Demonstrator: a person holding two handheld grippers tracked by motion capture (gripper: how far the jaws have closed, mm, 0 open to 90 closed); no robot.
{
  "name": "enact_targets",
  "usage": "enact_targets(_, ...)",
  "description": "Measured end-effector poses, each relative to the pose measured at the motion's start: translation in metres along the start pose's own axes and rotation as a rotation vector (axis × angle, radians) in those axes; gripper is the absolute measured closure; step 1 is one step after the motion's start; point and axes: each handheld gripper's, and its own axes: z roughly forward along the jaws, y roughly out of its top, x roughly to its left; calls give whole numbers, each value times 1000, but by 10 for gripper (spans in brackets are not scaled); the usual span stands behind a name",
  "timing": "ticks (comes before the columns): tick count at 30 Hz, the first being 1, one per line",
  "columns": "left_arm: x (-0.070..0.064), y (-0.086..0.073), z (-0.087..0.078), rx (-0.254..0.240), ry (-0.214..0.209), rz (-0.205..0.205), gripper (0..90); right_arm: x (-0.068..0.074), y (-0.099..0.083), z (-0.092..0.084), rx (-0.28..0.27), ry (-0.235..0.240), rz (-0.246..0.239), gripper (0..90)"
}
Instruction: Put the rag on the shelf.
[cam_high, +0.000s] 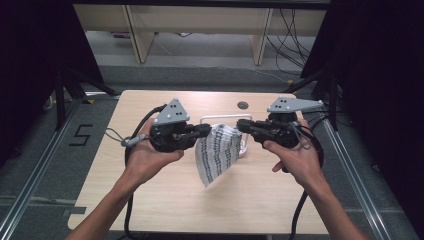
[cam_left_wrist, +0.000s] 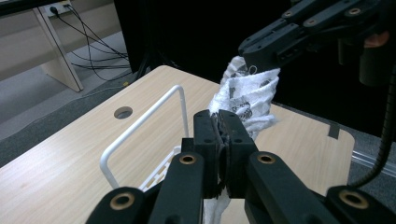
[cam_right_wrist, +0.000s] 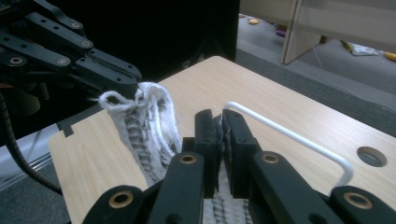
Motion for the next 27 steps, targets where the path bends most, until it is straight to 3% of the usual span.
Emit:
enact_targets(1,1,3,4,-4,3,-5,863,-1,0,-2,4,-9,17,860)
enact_targets(3,4,7,9,-11,6,-9,863,-6,0,-3,-6,-29,-1,860)
enact_targets(12,18,26,26,-25,37,-29,863,-20,7,-5,-41,-78,15,860)
enact_targets(13,20,28,28,-22,42,-33,863,-22,8,-4,-39,-76,33,859)
enact_targets(14,22,29,31,-23,47,-37,863,-25,9,-4,-43,-86,17,859)
enact_targets(15,22,29,31,-23,47,-37,863,-26,11,-3,-43,-87,42,859)
enact_targets(27,53,41,56,-20,109,-78,862,-47,27,18,-56,-142,74,859)
